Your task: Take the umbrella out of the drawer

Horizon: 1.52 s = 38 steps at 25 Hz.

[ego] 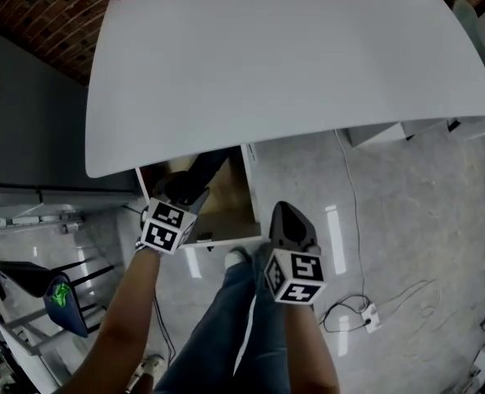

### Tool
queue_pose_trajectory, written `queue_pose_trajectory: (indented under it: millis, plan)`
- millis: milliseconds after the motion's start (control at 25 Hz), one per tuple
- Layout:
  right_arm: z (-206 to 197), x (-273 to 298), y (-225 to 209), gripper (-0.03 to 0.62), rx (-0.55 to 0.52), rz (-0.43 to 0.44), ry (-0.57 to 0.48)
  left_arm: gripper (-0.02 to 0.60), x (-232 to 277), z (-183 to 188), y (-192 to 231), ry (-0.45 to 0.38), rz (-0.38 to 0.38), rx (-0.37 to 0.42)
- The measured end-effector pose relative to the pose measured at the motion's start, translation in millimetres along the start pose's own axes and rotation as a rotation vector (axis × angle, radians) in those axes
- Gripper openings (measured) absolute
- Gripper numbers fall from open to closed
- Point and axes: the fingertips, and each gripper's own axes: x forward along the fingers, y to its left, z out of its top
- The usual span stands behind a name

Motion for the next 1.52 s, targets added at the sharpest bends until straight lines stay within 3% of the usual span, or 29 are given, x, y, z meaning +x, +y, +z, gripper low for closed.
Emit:
queue_pose_trajectory:
  millis: [360,520,1280,1520]
  plan:
    - [-38,7,-16,-0.008,0.087,-0.019,0.022,0.259,52,-32,13,0.133,0.096,0.123]
    - [-47,5,-25,-0.008,0.116,-0.026,0.023,0.26,69,-38,19,0.18,0.151,0.13]
    - [-61,14,-23,-0.008,0.115,-0.007,0.044,0.313,114,-53,32,0.264,0.169,0.116]
    - [-63,16,-25,-0.008,0.137,-0.025,0.038,0.279,110,-53,32,0.234,0.164,0.131]
